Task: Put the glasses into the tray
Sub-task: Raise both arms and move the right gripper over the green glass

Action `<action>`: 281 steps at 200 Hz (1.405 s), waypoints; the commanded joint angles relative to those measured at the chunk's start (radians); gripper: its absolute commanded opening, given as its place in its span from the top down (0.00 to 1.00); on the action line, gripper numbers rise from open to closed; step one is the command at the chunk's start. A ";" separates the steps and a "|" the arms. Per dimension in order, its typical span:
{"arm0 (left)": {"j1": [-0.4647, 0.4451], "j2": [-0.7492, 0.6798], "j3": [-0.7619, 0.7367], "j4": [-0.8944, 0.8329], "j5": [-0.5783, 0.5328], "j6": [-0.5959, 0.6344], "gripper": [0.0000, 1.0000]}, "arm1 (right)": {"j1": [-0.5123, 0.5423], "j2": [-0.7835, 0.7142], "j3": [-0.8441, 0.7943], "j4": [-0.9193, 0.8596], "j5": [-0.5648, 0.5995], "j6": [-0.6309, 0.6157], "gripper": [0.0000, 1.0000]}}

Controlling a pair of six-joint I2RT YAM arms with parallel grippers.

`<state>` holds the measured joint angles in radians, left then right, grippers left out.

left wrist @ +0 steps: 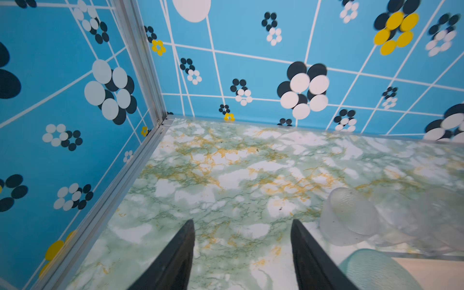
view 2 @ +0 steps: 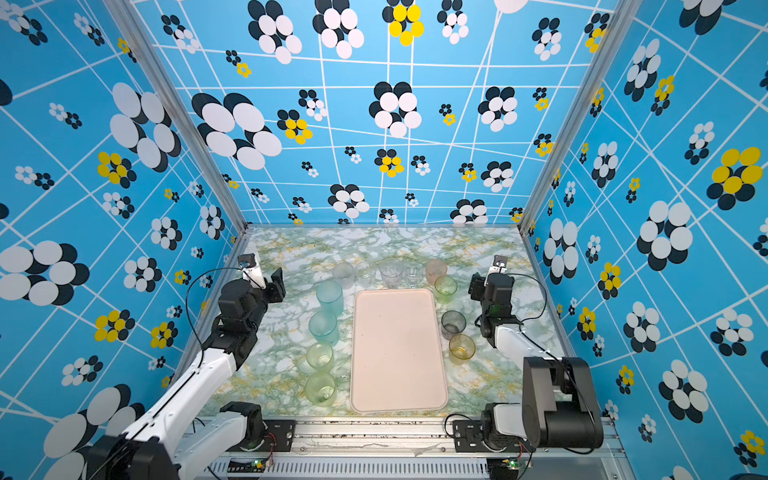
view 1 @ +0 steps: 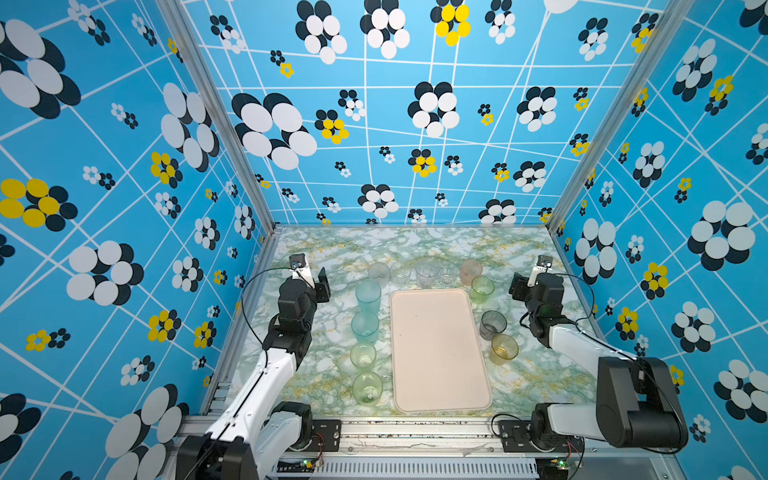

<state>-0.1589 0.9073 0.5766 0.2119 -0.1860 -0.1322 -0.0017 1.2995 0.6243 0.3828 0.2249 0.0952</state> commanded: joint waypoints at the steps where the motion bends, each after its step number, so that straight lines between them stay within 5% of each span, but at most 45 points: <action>1: -0.064 -0.069 0.028 -0.248 -0.089 -0.081 0.38 | -0.005 -0.080 0.105 -0.330 -0.048 0.035 0.30; 56: -0.201 -0.014 0.198 -0.447 -0.162 -0.063 0.39 | 0.013 -0.115 0.371 -0.776 -0.305 0.136 0.51; 88: -0.258 0.080 0.284 -0.474 -0.146 -0.073 0.39 | 0.072 -0.015 0.502 -0.958 -0.225 0.111 0.55; 160: -0.370 0.293 0.447 -0.542 -0.110 -0.062 0.39 | 0.073 0.253 0.591 -0.963 -0.325 0.146 0.72; 281: -0.375 0.362 0.478 -0.525 -0.077 -0.060 0.39 | 0.073 0.420 0.686 -0.993 -0.333 0.125 0.79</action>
<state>-0.5308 1.2518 1.0203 -0.3088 -0.2771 -0.1951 0.0700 1.7008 1.2839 -0.5709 -0.1108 0.2249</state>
